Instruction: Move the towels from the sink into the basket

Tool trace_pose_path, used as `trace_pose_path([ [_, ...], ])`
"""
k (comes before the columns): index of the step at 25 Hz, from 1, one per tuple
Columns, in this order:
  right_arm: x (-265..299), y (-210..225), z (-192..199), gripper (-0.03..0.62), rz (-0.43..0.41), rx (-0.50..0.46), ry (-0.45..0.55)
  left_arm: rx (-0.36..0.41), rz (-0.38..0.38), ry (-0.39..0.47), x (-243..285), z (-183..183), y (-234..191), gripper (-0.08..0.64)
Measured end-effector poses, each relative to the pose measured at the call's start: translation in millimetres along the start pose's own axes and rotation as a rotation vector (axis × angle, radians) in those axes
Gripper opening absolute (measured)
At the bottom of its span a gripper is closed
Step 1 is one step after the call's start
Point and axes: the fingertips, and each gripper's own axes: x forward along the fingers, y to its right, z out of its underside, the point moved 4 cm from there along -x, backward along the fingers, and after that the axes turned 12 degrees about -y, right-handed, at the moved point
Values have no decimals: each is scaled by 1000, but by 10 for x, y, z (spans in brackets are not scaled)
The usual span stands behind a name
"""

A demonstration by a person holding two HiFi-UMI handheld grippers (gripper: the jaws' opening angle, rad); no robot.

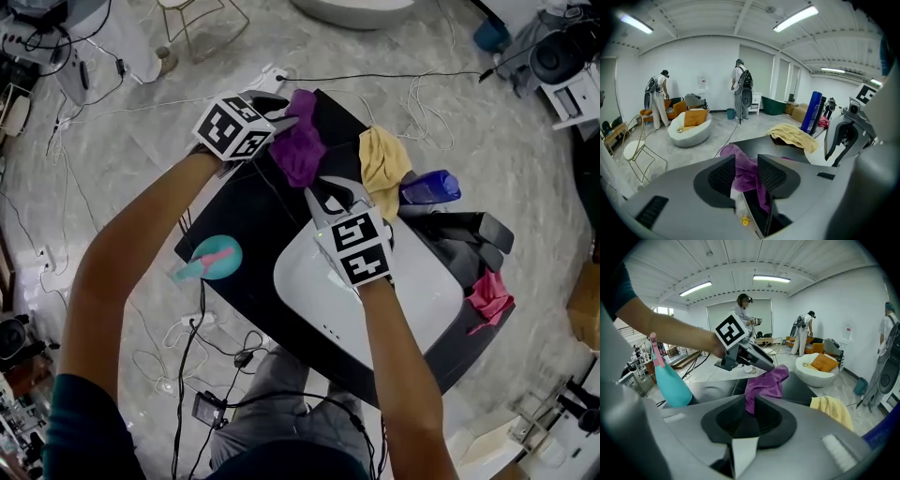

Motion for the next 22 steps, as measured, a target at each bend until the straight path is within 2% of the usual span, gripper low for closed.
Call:
trace_pose_path([
  [10,350,-21,98,104,-17,-12,-39,-54,28,-48,259,79,-121,136],
  [14,444,8,157,103,-12,-16,-58,-38,33,-51,311,78,-74,42],
  [19,546,80,199,17,21,-34,-93,-34,13,-38,311,69,-49,23],
  [22,542,105,206,8,35,-41,-97,-38,-2,-26,259,74,-72,22],
])
